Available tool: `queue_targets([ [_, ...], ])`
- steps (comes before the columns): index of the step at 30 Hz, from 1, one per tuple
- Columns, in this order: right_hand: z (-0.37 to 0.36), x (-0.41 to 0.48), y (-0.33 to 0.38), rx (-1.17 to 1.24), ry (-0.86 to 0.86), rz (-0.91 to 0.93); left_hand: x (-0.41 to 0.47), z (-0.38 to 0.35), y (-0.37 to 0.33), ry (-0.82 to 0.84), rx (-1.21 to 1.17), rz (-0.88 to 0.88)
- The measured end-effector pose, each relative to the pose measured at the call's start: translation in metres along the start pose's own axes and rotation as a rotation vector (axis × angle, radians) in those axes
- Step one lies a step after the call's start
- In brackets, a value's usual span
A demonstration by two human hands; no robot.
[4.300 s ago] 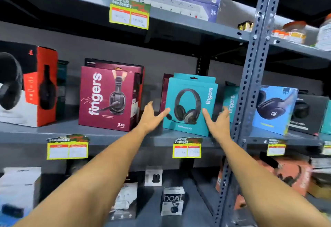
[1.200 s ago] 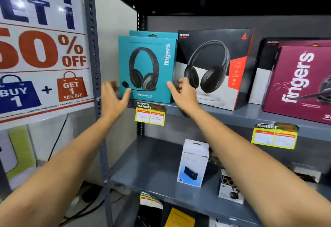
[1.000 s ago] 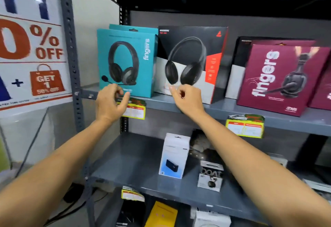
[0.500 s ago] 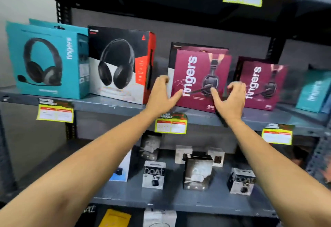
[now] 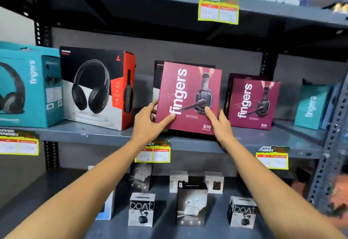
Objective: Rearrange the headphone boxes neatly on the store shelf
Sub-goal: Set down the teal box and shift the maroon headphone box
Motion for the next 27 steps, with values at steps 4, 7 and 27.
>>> queue_targets([
  [4,0.001,0.000,0.005,0.033,-0.005,0.032,0.001,0.001,0.000,-0.058,0.049,-0.025],
  [7,0.001,-0.003,0.008,0.046,0.006,0.054,0.000,0.003,-0.002,-0.062,0.060,-0.044],
  [27,0.237,0.006,-0.038,-0.014,-0.140,-0.008,0.002,-0.225,-0.143,0.183,0.071,-0.140],
])
Point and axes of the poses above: each hand's wrist, its own x-axis towards the middle knuckle, its own z-axis out of the back of the hand, y = z × x, the point moved 4 cm from there along x, towards the middle knuckle, and after that the axes turned 7 degrees about -z, right-handed, at the moved point
